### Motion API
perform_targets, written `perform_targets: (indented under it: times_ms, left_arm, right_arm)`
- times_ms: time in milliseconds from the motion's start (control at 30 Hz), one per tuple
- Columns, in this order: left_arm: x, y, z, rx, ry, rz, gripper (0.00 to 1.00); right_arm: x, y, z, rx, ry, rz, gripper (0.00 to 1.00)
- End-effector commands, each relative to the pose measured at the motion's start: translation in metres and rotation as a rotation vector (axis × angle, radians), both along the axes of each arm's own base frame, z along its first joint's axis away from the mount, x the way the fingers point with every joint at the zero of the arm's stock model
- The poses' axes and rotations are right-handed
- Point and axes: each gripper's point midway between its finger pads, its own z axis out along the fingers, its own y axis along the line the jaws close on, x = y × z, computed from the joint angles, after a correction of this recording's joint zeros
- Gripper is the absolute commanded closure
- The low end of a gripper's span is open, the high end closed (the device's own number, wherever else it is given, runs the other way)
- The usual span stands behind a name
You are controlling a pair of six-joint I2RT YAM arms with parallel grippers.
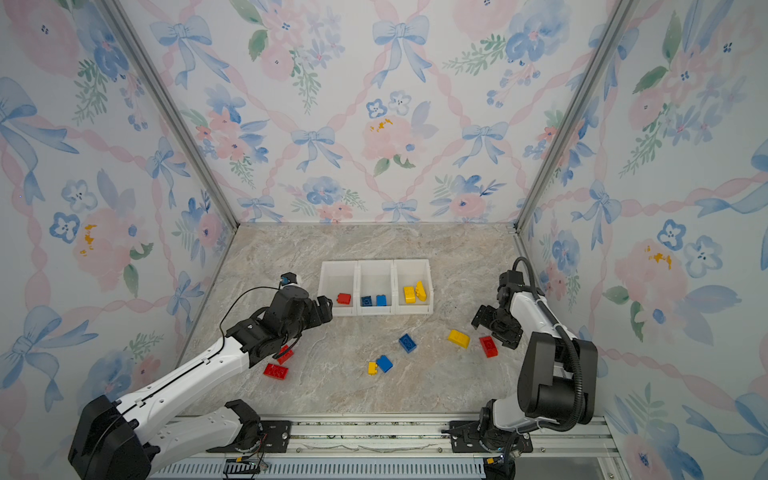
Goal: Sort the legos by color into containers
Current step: 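Move the right gripper back over the red brick beside a yellow brick, then lower the right gripper onto the red brick and close it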
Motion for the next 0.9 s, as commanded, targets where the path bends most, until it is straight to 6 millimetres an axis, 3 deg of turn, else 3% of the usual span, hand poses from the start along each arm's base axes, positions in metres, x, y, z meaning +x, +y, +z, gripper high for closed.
perform_targets:
  times_ms: [0,433,867]
  left_arm:
    - [0.001,0.002,0.006,-0.006,-0.017,0.001,0.05]
    - [0.002,0.001,0.005,-0.004,-0.012,0.003,0.05]
    - [0.003,0.001,0.005,0.000,-0.010,0.002,0.05]
  right_arm:
    - [0.000,0.000,-0.010,0.013,0.002,-0.003,0.10]
    - [-0.015,0.005,-0.029,0.036,0.063,0.032,0.11]
    - [-0.025,0.012,-0.035,-0.009,0.100,0.094,0.30]
